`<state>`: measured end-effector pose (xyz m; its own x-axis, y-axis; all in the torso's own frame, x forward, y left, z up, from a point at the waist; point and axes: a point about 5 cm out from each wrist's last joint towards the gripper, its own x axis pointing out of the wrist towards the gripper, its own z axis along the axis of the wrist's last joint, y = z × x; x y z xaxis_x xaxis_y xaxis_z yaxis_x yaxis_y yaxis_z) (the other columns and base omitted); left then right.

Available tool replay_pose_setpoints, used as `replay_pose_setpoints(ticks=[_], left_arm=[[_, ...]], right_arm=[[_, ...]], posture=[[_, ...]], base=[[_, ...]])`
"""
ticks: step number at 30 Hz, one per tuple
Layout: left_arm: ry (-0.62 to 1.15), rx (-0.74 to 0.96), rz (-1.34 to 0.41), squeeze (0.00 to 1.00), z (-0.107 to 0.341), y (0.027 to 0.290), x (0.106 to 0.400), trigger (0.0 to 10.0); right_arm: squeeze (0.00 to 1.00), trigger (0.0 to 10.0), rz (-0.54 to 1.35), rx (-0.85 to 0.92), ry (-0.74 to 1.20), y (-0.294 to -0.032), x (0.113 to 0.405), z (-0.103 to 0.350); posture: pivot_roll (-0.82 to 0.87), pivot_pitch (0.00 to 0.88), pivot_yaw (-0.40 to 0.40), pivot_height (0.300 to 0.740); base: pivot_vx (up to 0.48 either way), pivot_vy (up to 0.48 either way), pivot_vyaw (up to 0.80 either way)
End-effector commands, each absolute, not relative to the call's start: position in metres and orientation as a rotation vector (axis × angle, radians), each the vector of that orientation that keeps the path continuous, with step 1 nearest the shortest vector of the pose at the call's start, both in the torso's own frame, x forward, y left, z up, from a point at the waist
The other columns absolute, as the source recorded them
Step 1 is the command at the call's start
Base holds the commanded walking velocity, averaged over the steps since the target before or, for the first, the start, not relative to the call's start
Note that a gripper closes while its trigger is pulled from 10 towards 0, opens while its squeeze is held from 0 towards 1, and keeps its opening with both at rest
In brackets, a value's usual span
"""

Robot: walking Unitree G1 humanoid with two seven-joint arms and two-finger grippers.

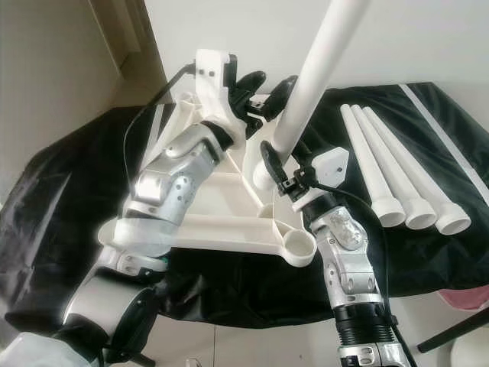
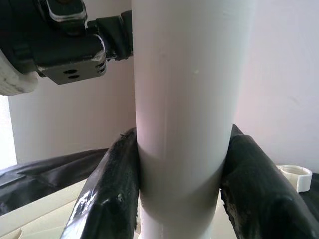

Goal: Building children table

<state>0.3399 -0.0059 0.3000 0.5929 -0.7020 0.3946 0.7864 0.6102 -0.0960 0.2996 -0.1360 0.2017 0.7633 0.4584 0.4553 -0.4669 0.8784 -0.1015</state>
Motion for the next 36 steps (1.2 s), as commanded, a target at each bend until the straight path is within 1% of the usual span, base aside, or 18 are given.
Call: replay_pose_setpoints(ticks=[1, 4, 5, 8, 9, 10, 11, 12, 13, 14, 18, 20, 22, 28, 29, 31, 34, 36], left_arm=[[-0.398, -0.228, -1.010, 0.00, 0.316, -0.021, 0.329, 10.0], [-0.401, -0.217, -0.983, 0.00, 0.315, -0.017, 0.333, 10.0], [-0.405, -0.180, -0.925, 0.00, 0.309, -0.009, 0.343, 10.0], [-0.399, -0.171, -0.886, 0.00, 0.304, -0.001, 0.350, 10.0], [-0.387, -0.185, -0.837, 0.00, 0.300, 0.008, 0.357, 10.0], [-0.379, -0.196, -0.796, 0.00, 0.297, 0.016, 0.362, 10.0], [-0.366, -0.227, -0.772, 0.00, 0.292, 0.025, 0.364, 10.0], [-0.358, -0.248, -0.759, 0.00, 0.290, 0.031, 0.365, 10.0], [-0.358, -0.259, -0.764, 0.00, 0.288, 0.033, 0.363, 10.0], [-0.363, -0.249, -0.769, 0.00, 0.284, 0.036, 0.361, 10.0], [-0.359, -0.227, -0.770, 0.00, 0.276, 0.043, 0.358, 10.0], [-0.323, -0.267, -0.763, 0.00, 0.265, 0.048, 0.354, 10.0], [-0.328, -0.279, -0.741, 0.00, 0.256, 0.051, 0.349, 10.0], [-0.339, -0.286, -0.738, 0.00, 0.247, 0.050, 0.342, 10.0], [-0.340, -0.270, -0.749, 0.00, 0.242, 0.049, 0.336, 10.0], [-0.340, -0.270, -0.749, 0.00, 0.242, 0.049, 0.336, 10.0], [-0.337, -0.147, -0.823, 0.00, 0.221, 0.048, 0.316, 10.0], [-0.337, -0.147, -0.823, 0.00, 0.221, 0.048, 0.316, 10.0]], right_arm=[[0.00, 10.0, 0.544, 0.010, -0.452, -0.124, 0.303, 0.198], [0.00, 10.0, 0.540, 0.015, -0.454, -0.125, 0.303, 0.198], [0.00, 4.8, 0.526, 0.026, -0.465, -0.126, 0.303, 0.200], [0.00, 4.8, 0.517, 0.038, -0.473, -0.127, 0.303, 0.201], [0.00, 0.0, 0.512, 0.048, -0.479, -0.128, 0.303, 0.203], [0.00, 0.0, 0.505, 0.055, -0.484, -0.129, 0.302, 0.204], [0.00, 2.9, 0.491, 0.069, -0.487, -0.131, 0.302, 0.204], [0.00, 2.9, 0.482, 0.079, -0.488, -0.132, 0.302, 0.205], [0.00, 8.3, 0.474, 0.083, -0.489, -0.132, 0.302, 0.205], [0.00, 10.0, 0.465, 0.085, -0.490, -0.133, 0.303, 0.205], [0.00, 10.0, 0.431, 0.097, -0.499, -0.135, 0.303, 0.206], [0.00, 10.0, 0.343, 0.079, -0.524, -0.142, 0.304, 0.208], [0.00, 10.0, 0.296, 0.090, -0.534, -0.144, 0.304, 0.208], [0.00, 10.0, 0.252, 0.109, -0.546, -0.145, 0.305, 0.210], [0.00, 10.0, 0.229, 0.119, -0.551, -0.146, 0.305, 0.211], [0.00, 10.0, 0.229, 0.119, -0.551, -0.146, 0.305, 0.211], [0.00, 10.0, 0.186, 0.116, -0.561, -0.149, 0.307, 0.213], [0.00, 10.0, 0.186, 0.116, -0.561, -0.149, 0.307, 0.213]], posture=[[-0.09, 0.000, 0.056, 0.740], [-0.09, 0.000, 0.055, 0.740], [-0.09, 0.000, 0.050, 0.740], [-0.09, 0.000, 0.050, 0.740], [-0.09, 0.000, 0.051, 0.740], [-0.09, 0.000, 0.051, 0.740], [-0.08, 0.000, 0.054, 0.740], [-0.08, 0.000, 0.054, 0.740], [-0.08, 0.000, 0.054, 0.740], [-0.08, 0.000, 0.054, 0.740], [-0.08, 0.000, 0.056, 0.740], [-0.07, 0.000, 0.058, 0.740], [-0.07, 0.000, 0.059, 0.740], [-0.07, 0.003, 0.060, 0.740], [-0.07, 0.004, 0.061, 0.740], [-0.07, 0.004, 0.061, 0.740], [-0.06, 0.006, 0.052, 0.740], [-0.06, 0.006, 0.052, 0.740]], base=[[0.000, 0.000, 0.00], [0.000, 0.000, 0.00], [0.000, 0.000, 0.00], [0.000, 0.000, 0.00], [0.000, 0.000, 0.00], [0.000, 0.000, 0.00], [0.000, 0.000, 0.00], [0.000, 0.000, 0.00], [0.000, 0.000, 0.00], [0.000, 0.000, 0.00], [0.000, 0.000, 0.00], [0.000, 0.000, 0.00], [0.000, 0.000, 0.00], [0.000, 0.000, 0.00], [0.000, 0.000, 0.00], [0.000, 0.000, 0.00], [0.000, 0.000, 0.00], [0.000, 0.000, 0.00]])
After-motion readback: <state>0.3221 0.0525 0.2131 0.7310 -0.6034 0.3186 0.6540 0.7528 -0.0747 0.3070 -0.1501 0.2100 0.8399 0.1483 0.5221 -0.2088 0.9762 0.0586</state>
